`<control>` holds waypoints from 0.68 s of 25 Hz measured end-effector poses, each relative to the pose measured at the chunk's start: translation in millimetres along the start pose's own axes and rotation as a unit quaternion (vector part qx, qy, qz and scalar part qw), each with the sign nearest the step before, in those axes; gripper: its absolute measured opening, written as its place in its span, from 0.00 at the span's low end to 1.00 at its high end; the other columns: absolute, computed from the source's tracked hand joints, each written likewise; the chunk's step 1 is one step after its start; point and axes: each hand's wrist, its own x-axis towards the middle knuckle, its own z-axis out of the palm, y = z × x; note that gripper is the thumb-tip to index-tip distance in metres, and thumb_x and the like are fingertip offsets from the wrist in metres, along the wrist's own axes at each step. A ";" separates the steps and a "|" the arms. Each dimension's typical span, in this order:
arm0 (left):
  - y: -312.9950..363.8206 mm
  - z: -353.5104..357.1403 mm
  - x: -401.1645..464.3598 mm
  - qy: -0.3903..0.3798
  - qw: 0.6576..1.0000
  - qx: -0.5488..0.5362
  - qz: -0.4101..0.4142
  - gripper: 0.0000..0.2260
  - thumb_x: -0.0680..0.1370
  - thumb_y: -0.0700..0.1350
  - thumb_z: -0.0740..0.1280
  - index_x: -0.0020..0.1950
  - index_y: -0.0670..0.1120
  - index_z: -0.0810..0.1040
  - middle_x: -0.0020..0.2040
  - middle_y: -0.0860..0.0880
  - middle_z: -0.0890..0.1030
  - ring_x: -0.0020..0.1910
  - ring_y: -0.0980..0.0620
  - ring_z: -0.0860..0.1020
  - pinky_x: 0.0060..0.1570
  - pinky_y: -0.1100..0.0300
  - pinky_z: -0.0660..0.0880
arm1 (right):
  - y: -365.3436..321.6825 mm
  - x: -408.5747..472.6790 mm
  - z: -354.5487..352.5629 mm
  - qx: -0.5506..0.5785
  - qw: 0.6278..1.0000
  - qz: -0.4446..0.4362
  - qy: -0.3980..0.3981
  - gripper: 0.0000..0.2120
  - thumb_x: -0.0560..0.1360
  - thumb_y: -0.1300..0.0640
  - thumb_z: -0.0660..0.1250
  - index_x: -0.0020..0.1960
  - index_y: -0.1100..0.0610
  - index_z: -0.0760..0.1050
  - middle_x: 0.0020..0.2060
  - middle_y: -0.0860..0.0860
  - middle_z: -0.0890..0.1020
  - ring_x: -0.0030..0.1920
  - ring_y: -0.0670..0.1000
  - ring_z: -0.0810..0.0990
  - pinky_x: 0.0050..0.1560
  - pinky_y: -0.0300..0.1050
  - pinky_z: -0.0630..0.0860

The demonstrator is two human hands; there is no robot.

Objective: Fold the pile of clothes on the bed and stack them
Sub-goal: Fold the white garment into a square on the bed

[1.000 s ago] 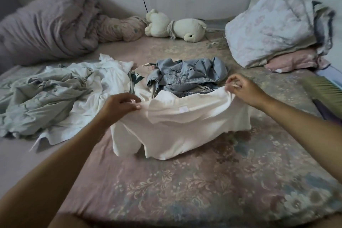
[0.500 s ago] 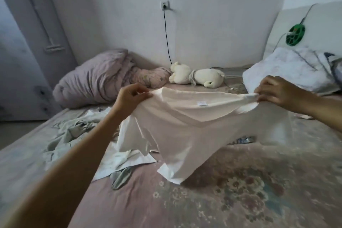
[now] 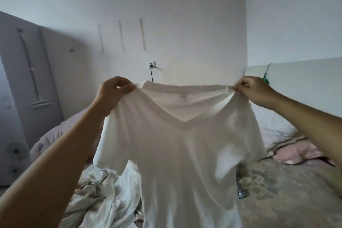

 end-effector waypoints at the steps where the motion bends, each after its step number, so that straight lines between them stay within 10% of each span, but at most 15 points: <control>1: 4.4 -0.4 6.1 -0.006 1.000 0.001 0.008 0.06 0.72 0.41 0.73 0.40 0.51 0.79 0.37 0.54 0.77 0.34 0.59 0.71 0.35 0.69 0.68 | -6.1 2.6 -2.0 0.018 1.000 0.018 -0.011 0.09 0.79 0.55 0.63 0.46 0.60 0.77 0.42 0.54 0.79 0.44 0.51 0.75 0.41 0.41 0.68; 7: 17.0 -12.5 21.5 -0.096 0.993 0.063 -0.014 0.11 0.75 0.41 0.70 0.57 0.46 0.80 0.45 0.50 0.79 0.46 0.53 0.76 0.52 0.63 0.72 | -25.6 -2.6 -21.9 0.027 0.988 0.049 -0.145 0.13 0.72 0.44 0.69 0.49 0.52 0.81 0.47 0.43 0.82 0.51 0.43 0.77 0.54 0.37 0.69; 12: 35.7 -21.2 24.5 -0.062 0.997 0.048 -0.028 0.02 0.76 0.45 0.69 0.45 0.49 0.81 0.40 0.50 0.78 0.36 0.57 0.74 0.37 0.68 0.71 | -33.3 -5.2 -40.4 -0.087 0.982 -0.051 -0.158 0.14 0.68 0.47 0.74 0.51 0.41 0.75 0.47 0.44 0.77 0.49 0.45 0.75 0.48 0.34 0.69; 17: 34.4 -24.0 23.5 -0.078 0.996 -0.009 -0.036 0.08 0.77 0.47 0.68 0.37 0.53 0.82 0.38 0.50 0.78 0.35 0.56 0.75 0.37 0.65 0.71 | -40.5 -4.1 -43.0 -0.045 0.991 -0.110 -0.066 0.11 0.79 0.50 0.61 0.47 0.54 0.79 0.42 0.47 0.79 0.44 0.45 0.75 0.43 0.28 0.67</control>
